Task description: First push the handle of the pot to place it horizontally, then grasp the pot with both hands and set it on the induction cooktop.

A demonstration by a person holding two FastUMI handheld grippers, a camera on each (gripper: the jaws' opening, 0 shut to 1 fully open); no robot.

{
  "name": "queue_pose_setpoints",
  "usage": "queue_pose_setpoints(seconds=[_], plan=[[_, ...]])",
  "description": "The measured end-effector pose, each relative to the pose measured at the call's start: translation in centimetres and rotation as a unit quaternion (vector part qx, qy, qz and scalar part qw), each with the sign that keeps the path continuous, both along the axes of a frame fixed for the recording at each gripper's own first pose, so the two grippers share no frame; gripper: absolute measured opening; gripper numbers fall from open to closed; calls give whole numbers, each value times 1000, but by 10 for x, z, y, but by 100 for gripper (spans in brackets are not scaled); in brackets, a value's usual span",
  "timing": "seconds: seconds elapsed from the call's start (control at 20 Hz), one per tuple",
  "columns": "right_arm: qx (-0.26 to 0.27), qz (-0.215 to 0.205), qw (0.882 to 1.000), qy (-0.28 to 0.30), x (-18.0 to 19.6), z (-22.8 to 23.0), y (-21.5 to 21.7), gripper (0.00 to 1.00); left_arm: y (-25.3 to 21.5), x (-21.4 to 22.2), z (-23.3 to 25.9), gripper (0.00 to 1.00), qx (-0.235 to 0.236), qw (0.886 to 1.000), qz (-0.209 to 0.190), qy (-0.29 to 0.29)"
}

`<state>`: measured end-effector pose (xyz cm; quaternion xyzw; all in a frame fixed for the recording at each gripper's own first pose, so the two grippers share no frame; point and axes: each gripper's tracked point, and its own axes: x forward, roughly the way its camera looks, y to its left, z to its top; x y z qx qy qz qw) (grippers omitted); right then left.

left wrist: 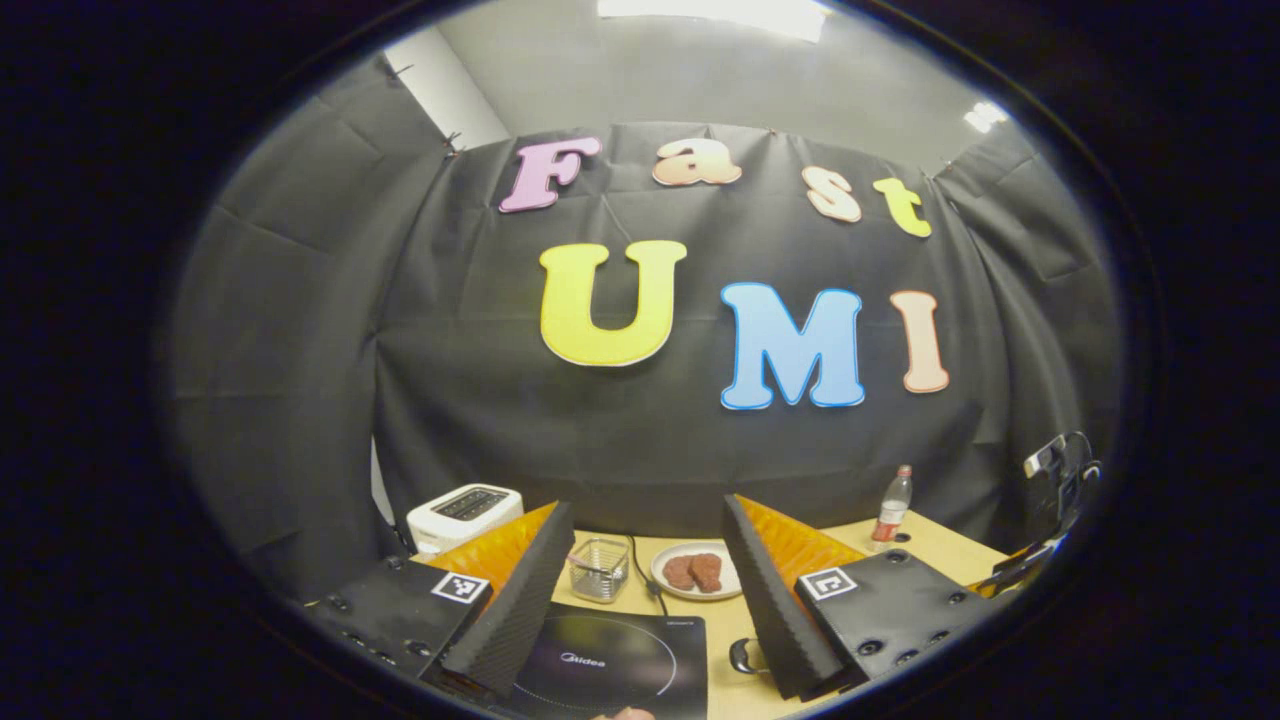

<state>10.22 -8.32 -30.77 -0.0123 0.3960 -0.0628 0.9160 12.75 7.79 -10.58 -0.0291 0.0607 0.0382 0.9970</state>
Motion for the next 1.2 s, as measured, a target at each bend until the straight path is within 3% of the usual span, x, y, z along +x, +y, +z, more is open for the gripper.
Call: queue_pose_setpoints(seconds=[0.05,0.3,0.55,0.85,1.2], plan=[[4,-14,1000,-19,0,9,-3,100,-2,4,-4,97,-2,1000,-7,2],[27,-26,996,-80,15,47,-8,98,-25,18,-21,97,-3,999,-23,23],[40,6,993,-108,33,60,-6,98,-56,34,-57,95,-6,998,-20,65],[53,51,992,-105,47,50,9,98,-96,46,-118,97,8,990,-31,136],[62,79,992,-80,53,28,24,98,-119,45,-193,98,12,973,-43,226]])
